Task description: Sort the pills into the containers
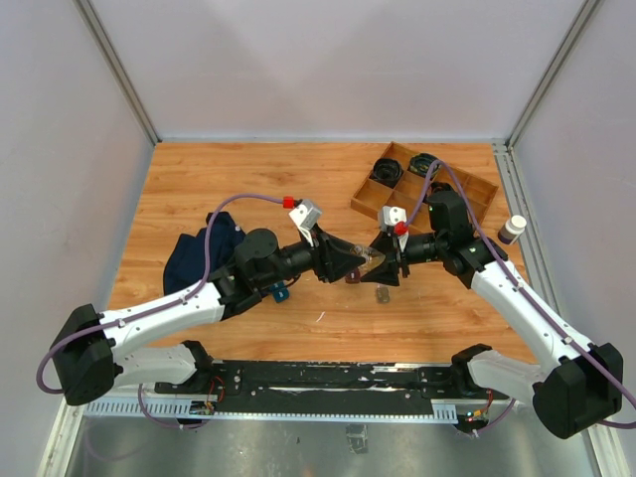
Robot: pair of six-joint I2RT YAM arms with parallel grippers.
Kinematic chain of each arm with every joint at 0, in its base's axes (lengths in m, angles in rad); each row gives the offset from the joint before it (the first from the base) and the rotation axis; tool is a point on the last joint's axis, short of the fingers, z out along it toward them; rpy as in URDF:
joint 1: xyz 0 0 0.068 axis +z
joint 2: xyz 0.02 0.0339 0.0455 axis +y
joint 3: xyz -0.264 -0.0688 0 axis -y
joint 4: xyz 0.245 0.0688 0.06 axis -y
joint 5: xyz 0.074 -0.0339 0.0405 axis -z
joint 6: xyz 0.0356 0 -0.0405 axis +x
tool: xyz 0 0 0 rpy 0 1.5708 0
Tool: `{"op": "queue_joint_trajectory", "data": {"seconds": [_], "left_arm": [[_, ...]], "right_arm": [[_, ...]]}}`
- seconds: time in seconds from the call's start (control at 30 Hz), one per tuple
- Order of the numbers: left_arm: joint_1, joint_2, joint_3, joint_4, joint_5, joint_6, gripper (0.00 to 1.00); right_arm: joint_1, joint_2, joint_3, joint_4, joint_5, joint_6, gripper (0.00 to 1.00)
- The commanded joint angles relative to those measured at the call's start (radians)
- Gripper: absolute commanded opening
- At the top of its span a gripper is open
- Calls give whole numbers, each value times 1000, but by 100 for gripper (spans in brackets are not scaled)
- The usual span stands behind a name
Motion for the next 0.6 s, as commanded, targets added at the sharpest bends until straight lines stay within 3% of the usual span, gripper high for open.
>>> {"op": "queue_joint_trajectory", "data": {"seconds": [0.0,0.13,0.27,0.4,0.43,0.57], "left_arm": [[-7,9,36,17,-5,16,32],[-7,15,36,17,5,29,5],[-7,8,30,-12,1,42,0],[-7,-20,3,-48,-31,55,0],[-6,-31,-13,-58,-48,60,0],[-4,-76,-76,-117,-153,84,0]], "right_arm": [[-1,-1,12,18,-2,3,1],[-1,-2,11,14,-8,-5,6],[-1,-4,6,13,-9,-9,55],[-1,4,7,10,-6,-6,95],[0,5,10,5,-5,-6,99],[-5,5,22,-25,8,-28,99]]}}
